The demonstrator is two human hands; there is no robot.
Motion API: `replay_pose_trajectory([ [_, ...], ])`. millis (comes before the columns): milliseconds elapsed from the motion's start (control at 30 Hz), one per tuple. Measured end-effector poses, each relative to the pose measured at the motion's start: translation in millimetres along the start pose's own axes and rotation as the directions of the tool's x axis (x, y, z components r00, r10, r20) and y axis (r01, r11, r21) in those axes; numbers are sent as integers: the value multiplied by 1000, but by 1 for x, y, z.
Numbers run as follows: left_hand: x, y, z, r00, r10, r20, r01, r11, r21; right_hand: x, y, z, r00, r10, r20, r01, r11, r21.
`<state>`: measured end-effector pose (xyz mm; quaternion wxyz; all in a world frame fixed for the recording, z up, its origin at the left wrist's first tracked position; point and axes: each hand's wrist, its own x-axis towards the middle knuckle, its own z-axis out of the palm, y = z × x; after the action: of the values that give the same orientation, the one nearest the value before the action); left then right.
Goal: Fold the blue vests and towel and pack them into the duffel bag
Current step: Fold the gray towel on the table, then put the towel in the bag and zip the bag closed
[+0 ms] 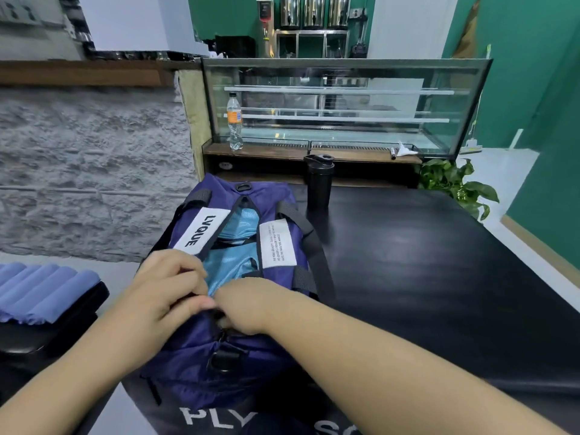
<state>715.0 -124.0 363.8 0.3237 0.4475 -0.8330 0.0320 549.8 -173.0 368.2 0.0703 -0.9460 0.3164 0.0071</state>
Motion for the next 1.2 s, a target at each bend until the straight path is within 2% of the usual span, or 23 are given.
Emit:
replay_pose_trajectory([
  [67, -2, -5, 0, 992, -130, 4, 130, 991, -27, -7, 11, -4, 994, 10, -113, 15, 976, 217],
  [133, -3, -7, 4, 964, -259, 56, 262, 963, -61, -18, 26, -8, 948, 136, -289, -45, 953, 299],
  [200, 4, -9, 11, 929, -359, 93, 362, 932, -16, -28, 47, -10, 825, 325, -462, -210, 936, 284],
  [267, 22, -14, 19, 859, -496, 127, 485, 867, 114, -36, 68, -11, 675, 530, -513, -401, 847, 349],
  [333, 46, -21, 26, 730, -662, 169, 636, 749, 186, -42, 85, -10, 577, 730, -367, -487, 668, 563],
  [400, 71, -24, 33, 630, -752, 194, 712, 659, 244, -44, 95, -5, 587, 804, -95, -451, 423, 786],
  [467, 91, -26, 39, 558, -808, 190, 741, 588, 325, -40, 99, 5, 627, 773, 97, -383, 197, 903],
  [533, 103, -29, 43, 495, -855, 156, 770, 514, 379, -31, 103, 13, 650, 747, 138, -342, 126, 931],
  [600, 105, -39, 46, 451, -887, 103, 812, 455, 365, -22, 101, 16, 657, 748, 94, -333, 176, 926],
  [667, 100, -51, 48, 455, -886, 94, 842, 462, 280, -16, 103, 14, 655, 753, 62, -304, 187, 934],
  [733, 91, -58, 46, 489, -868, 85, 849, 496, 184, -12, 105, 12, 666, 744, 48, -265, 176, 948],
  [867, 79, -59, 35, 634, -773, -1, 763, 626, 159, -11, 102, 14, 709, 704, 29, -376, 343, 861],
  [967, 78, -52, 27, 762, -647, -19, 643, 752, 146, -15, 92, 10, 727, 685, -49, -317, 398, 861],
  [1100, 90, -48, 17, 792, -610, -38, 610, 792, -2, -28, 67, -6, 778, 598, -191, -235, 559, 795],
  [1133, 93, -47, 16, 800, -600, -12, 599, 800, -16, -30, 58, -8, 787, 585, -195, -227, 569, 791],
  [1200, 97, -40, 15, 824, -563, 61, 565, 825, -15, -30, 40, -4, 806, 568, -165, -188, 510, 839],
])
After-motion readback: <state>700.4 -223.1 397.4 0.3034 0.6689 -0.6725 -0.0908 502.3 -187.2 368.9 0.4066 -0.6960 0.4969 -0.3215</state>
